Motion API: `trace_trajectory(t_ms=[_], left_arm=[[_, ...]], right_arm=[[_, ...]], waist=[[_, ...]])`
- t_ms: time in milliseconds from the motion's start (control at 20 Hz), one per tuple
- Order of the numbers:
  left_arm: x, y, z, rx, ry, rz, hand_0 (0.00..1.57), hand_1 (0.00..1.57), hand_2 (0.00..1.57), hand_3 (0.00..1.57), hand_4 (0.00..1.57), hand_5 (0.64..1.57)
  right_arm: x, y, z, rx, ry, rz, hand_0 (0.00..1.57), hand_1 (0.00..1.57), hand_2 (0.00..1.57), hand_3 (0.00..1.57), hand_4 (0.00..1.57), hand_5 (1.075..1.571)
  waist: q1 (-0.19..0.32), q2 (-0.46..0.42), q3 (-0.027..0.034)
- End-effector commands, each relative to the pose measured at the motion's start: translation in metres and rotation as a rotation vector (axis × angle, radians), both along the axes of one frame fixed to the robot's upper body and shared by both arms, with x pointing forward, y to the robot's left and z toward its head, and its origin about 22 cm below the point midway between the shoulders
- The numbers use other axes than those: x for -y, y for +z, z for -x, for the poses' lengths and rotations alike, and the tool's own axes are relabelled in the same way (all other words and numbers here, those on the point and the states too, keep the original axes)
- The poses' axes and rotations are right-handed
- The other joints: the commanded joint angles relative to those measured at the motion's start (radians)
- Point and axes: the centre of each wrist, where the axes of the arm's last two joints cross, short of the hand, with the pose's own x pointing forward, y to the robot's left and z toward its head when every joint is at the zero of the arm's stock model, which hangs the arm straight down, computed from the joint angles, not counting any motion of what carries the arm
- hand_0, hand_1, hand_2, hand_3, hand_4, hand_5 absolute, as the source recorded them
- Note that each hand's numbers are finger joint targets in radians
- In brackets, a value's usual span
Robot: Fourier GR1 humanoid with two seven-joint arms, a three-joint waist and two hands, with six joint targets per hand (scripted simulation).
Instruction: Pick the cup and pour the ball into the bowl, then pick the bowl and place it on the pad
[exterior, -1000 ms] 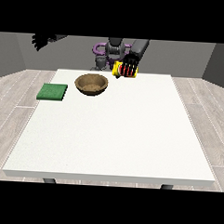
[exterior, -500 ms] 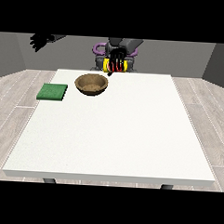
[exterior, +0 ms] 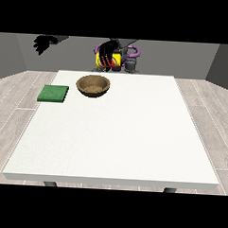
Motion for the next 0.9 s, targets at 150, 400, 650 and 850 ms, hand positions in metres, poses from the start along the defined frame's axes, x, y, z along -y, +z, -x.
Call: trace_trajectory(t_ms=[150,400,650,850], left_arm=[[-0.051,-0.027,0.011,-0.026,0.051,0.297,0.00,0.00,1.57,1.17,1.03,1.563],[-0.069,-0.008,0.008,0.041,0.070,0.776,1.13,1.13,1.45,1.16,1.26,1.570],[-0.057,0.070,0.003,0.088,0.048,1.425,0.00,0.00,0.00,0.00,0.70,1.556],[-0.085,0.104,0.003,-0.030,-0.066,1.704,0.00,0.00,0.00,0.00,0.16,1.440]], right_arm=[[0.008,-0.017,0.024,-0.071,-0.060,0.003,0.00,0.00,0.00,0.00,0.70,1.570],[-0.006,-0.020,0.016,-0.051,-0.075,-0.058,0.00,0.00,0.00,0.00,0.70,1.571],[-0.017,-0.017,0.007,-0.048,-0.061,-0.055,0.00,0.00,0.00,0.00,0.70,1.569],[-0.029,-0.030,0.012,-0.059,-0.122,-0.067,0.00,0.00,0.00,0.00,0.66,1.571]], waist=[[0.077,-0.016,-0.0018],[0.108,0.086,-0.0058],[0.140,0.148,-0.0218],[0.220,0.163,-0.0159]])
